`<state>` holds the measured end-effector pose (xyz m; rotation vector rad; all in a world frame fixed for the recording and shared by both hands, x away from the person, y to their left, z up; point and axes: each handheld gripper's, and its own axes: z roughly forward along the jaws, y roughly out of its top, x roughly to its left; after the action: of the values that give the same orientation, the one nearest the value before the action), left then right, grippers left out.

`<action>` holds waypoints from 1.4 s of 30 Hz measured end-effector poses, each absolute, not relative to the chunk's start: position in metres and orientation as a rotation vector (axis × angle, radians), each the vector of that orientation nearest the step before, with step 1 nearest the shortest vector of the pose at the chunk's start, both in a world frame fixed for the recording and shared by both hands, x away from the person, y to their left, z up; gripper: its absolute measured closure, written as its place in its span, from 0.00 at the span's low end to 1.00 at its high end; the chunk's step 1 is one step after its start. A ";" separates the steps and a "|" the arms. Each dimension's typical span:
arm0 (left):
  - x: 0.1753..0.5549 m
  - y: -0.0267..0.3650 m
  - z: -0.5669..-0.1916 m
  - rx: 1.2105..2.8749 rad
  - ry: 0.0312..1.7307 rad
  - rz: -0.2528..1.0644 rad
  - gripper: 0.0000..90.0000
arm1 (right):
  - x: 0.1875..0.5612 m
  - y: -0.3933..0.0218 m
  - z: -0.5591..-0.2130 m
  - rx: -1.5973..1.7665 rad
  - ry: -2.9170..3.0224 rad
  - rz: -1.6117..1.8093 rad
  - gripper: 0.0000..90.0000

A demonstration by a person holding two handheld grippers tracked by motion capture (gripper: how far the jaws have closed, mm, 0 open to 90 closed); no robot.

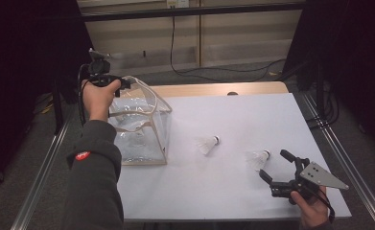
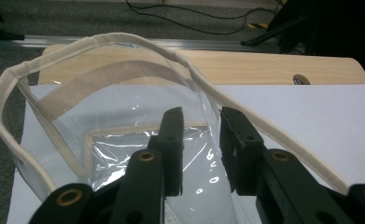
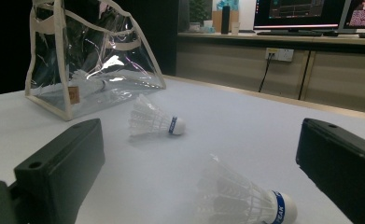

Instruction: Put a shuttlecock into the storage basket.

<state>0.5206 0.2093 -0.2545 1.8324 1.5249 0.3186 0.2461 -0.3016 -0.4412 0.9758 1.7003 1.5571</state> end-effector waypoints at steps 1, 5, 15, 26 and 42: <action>0.519 0.209 -0.254 1.834 1.520 0.306 0.77 | 0.246 -0.301 -0.441 0.976 1.701 1.557 0.01; 0.515 0.207 -0.251 1.838 1.491 0.278 0.73 | 0.246 -0.301 -0.441 0.976 1.703 1.560 0.01; 0.510 0.199 -0.247 1.833 1.461 0.224 0.66 | 0.246 -0.301 -0.441 0.979 1.703 1.552 0.01; 0.498 0.185 -0.240 1.845 1.400 0.187 0.53 | 0.246 -0.301 -0.441 0.974 1.705 1.555 0.01; 0.484 0.171 -0.232 1.872 1.329 0.142 0.39 | 0.245 -0.300 -0.441 0.976 1.707 1.558 0.01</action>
<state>0.4842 0.1709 -0.2324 1.8716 1.3288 0.1423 0.2454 -0.2997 -0.4414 0.9765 1.7070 1.5577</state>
